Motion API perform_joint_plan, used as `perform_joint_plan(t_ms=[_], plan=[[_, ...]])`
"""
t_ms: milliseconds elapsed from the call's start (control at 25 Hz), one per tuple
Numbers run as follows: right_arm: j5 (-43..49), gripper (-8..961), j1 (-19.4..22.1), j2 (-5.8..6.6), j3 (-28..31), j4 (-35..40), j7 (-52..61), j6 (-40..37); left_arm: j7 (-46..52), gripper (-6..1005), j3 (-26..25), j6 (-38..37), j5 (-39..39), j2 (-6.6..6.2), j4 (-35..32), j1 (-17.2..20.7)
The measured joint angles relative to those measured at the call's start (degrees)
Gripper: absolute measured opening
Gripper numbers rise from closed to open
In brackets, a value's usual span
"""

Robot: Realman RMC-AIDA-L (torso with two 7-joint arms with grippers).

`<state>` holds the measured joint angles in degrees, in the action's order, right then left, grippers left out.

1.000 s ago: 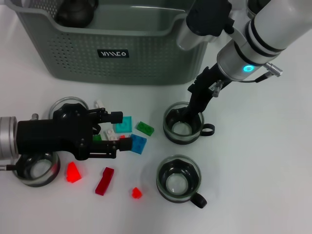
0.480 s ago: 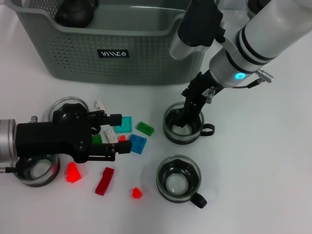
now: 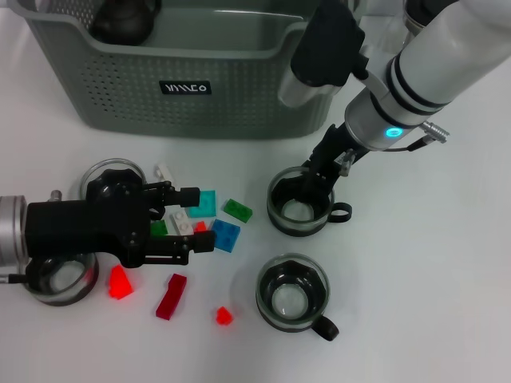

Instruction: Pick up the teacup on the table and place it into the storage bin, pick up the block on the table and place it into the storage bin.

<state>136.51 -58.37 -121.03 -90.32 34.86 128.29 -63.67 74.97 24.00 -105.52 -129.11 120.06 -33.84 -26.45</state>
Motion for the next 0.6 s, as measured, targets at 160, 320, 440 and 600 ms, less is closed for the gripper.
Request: perform_joint_plan(t_ms=[160,320,440,600], plan=[[0.1,536,-0.2,0.0,-4.0,0.1,2.6,1.7,0.0,846,0.0,0.0,0.2,0.0,0.0,0.0],[0.0,340,-0.2,0.13,-5.1,0.9,4.1,1.5,0.0,846,0.0,-0.2,0.3,-0.02,0.0,0.0],[-0.1,215,0.0,0.24,-5.0,2.0,4.1,0.2,0.0,846,0.0,-0.2,0.4,-0.06,0.0,0.0],[-0.1,64,0.3,0.37,-4.6,3.1,4.6,-0.5,0.0,846,0.0,-0.2,0.4,-0.08,0.0,0.0]])
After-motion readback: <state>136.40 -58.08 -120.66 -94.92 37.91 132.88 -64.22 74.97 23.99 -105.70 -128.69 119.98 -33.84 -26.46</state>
